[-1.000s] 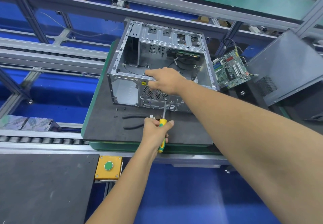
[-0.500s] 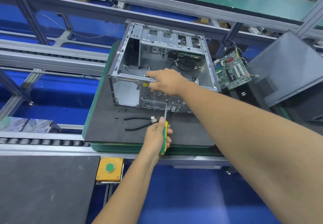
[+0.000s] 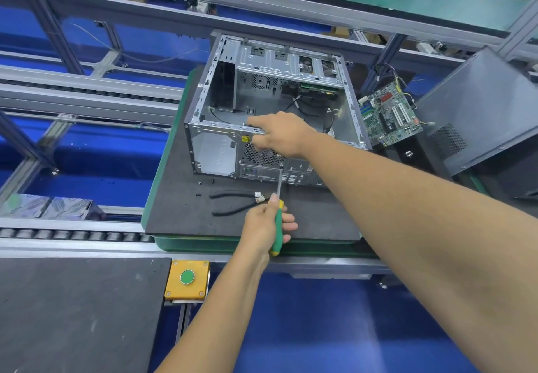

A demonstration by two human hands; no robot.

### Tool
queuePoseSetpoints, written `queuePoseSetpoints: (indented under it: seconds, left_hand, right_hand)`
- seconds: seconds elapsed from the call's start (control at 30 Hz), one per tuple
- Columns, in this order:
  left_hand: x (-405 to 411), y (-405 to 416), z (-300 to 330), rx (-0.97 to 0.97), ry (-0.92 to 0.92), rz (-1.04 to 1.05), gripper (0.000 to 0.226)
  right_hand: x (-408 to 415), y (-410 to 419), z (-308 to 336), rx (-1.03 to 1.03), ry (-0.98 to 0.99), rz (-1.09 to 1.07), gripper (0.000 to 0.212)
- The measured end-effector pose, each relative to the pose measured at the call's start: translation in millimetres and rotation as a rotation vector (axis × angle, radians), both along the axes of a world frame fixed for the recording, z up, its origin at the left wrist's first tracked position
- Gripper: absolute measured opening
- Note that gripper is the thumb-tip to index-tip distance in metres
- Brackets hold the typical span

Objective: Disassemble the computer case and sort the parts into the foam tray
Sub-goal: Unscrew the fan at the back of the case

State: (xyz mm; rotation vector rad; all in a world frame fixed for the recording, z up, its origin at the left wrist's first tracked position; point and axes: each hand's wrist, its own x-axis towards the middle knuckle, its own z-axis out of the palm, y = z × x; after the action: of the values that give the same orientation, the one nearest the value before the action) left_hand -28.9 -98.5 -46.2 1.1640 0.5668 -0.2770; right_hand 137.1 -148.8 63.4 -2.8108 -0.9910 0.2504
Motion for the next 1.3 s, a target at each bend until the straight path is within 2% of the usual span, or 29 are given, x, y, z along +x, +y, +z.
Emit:
queuePoseSetpoints:
  seconds: [0.13,0.2,0.3,0.43,0.57,0.73,0.8,0.9,1.0,1.1,1.2,1.3]
  left_hand:
    - [3.2,1.3,-0.7,-0.018,0.039,0.022,0.043]
    - [3.7,0.2,-0.2,0.041,0.026,0.011,0.036]
    - [-0.9,-0.5,-2.8,0.148,-0.013,0.042,0.044]
    - [-3.2,2.0,-3.8,0.216,-0.063,0.109,0.046]
    - [-3.7,-0.8,-1.6,0.164,-0.046,0.023,0.042]
    - [1.8,4.3,1.9,-0.060,0.053,-0.053,0.056]
    - [4.2,4.6,2.8,-0.112,0.073,-0.029,0.053]
    - [3.9,2.2,2.2,-0.017,0.034,0.014,0.036]
    - [0.2,2.9,-1.9,0.124,-0.026,0.058,0.044]
    - [0.3,6.8,-4.1,0.182,-0.096,0.074,0.040]
    - [-1.3,4.3,-2.5,0.167,-0.098,0.019,0.034]
    - [-3.5,6.2,-3.9,0.084,-0.035,-0.032,0.040]
  right_hand:
    - [0.5,0.7,-0.4,-0.007,-0.002,0.000,0.024]
    - [0.4,0.2,-0.8,-0.002,0.000,-0.006,0.023]
    - [-0.1,0.8,0.5,-0.005,0.000,0.002,0.027]
    - [-1.5,-0.4,0.6,0.002,0.012,-0.001,0.009]
    - [-1.9,0.2,1.5,-0.005,0.020,-0.009,0.009]
    - [-2.2,-0.8,1.1,0.003,0.020,-0.018,0.011]
    - [-2.2,-0.8,1.5,0.006,0.018,-0.016,0.013]
    - [-3.2,-0.8,2.5,0.009,0.018,-0.018,0.017]
    - [-3.5,-0.6,3.0,0.012,0.018,-0.014,0.014]
    - [-3.5,-0.9,2.3,0.011,0.015,-0.006,0.011]
    - [-3.3,-1.1,3.0,0.010,0.015,-0.005,0.012]
    - [-3.3,-0.9,3.3,0.015,0.013,-0.003,0.013]
